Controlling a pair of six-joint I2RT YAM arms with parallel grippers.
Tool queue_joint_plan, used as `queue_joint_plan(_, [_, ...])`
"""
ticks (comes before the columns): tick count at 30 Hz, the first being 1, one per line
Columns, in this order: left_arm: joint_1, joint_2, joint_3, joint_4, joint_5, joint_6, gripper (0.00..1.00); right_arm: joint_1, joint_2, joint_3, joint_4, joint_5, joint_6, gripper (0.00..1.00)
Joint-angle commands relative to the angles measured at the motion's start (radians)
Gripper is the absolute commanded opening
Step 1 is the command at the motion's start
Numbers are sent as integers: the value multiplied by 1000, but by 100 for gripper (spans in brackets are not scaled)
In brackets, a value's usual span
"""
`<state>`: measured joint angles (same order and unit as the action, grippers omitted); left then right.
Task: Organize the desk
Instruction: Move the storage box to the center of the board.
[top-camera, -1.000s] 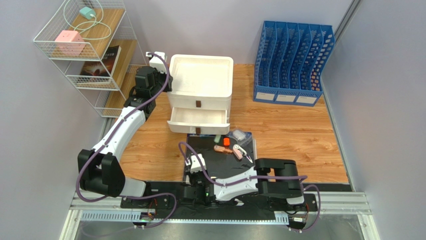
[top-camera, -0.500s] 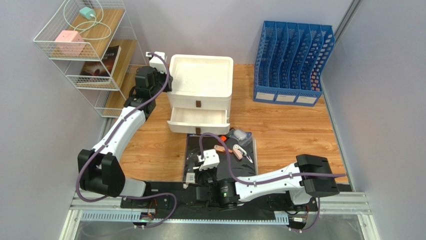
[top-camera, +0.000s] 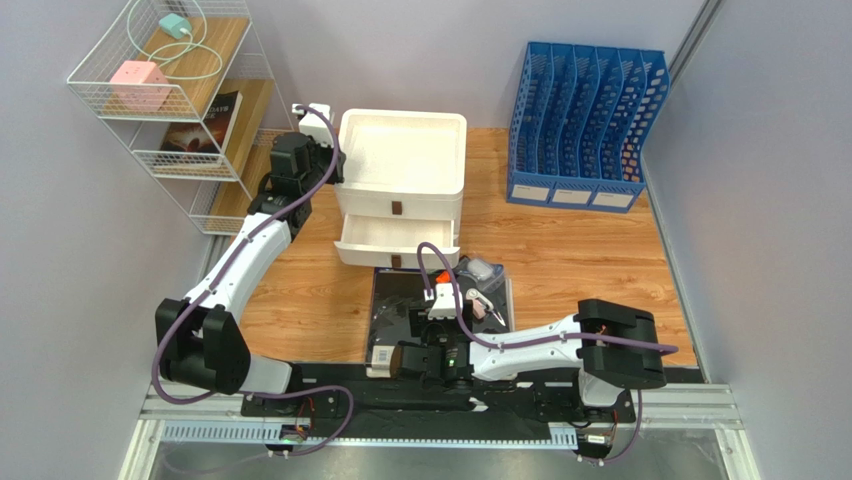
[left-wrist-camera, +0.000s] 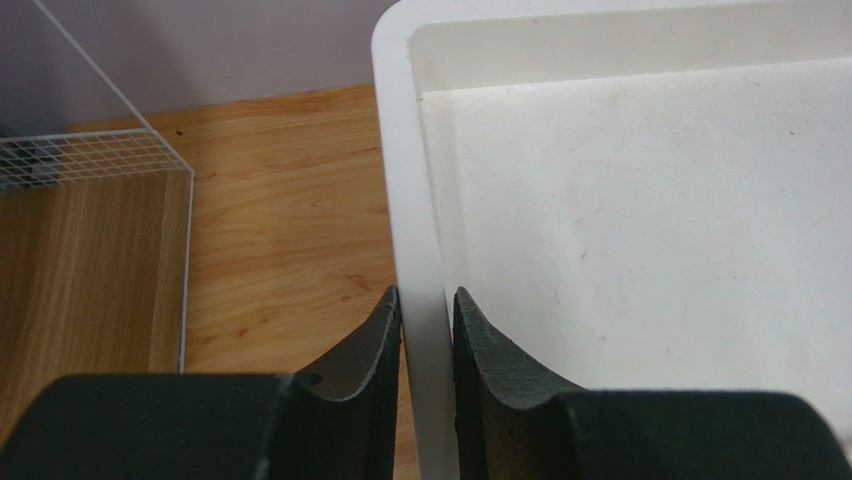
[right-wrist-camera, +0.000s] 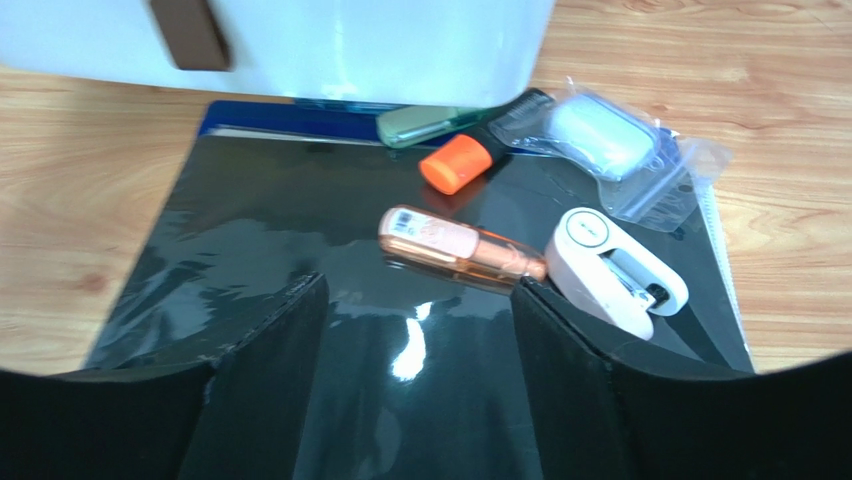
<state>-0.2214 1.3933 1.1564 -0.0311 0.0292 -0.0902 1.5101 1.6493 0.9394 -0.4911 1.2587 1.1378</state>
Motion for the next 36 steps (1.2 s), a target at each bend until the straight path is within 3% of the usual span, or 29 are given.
queue_joint_plan(1, [-26, 38, -44, -118, 95, 29, 24, -43, 20, -36, 81, 16, 15, 75])
queue_joint_plan(4, [-26, 41, -44, -113, 87, 29, 24, -86, 14, -97, 245, -48, -100, 76])
queue_joint_plan(10, [-26, 76, -8, -107, 48, 17, 24, -142, 10, -136, 385, -130, -208, 76])
queue_joint_plan(18, [-27, 254, 203, -190, -18, -3, 14, -137, -14, -109, 402, -173, -273, 76])
queue_joint_plan(21, [-27, 288, 232, -170, -69, -11, 7, -136, -32, -105, 407, -177, -296, 76])
queue_joint_plan(27, [-27, 305, 238, -141, -95, -25, 7, -143, -161, -38, 341, -188, -412, 76])
queue_joint_plan(30, [-27, 299, 221, -136, -97, -26, 7, -197, -285, -5, 327, -202, -495, 76])
queue_joint_plan(32, [-27, 289, 209, -135, -101, -26, 7, -295, -342, 28, 303, -272, -510, 76])
queue_joint_plan(36, [-27, 271, 189, -127, -101, -29, 7, -442, -336, 87, 292, -395, -569, 77])
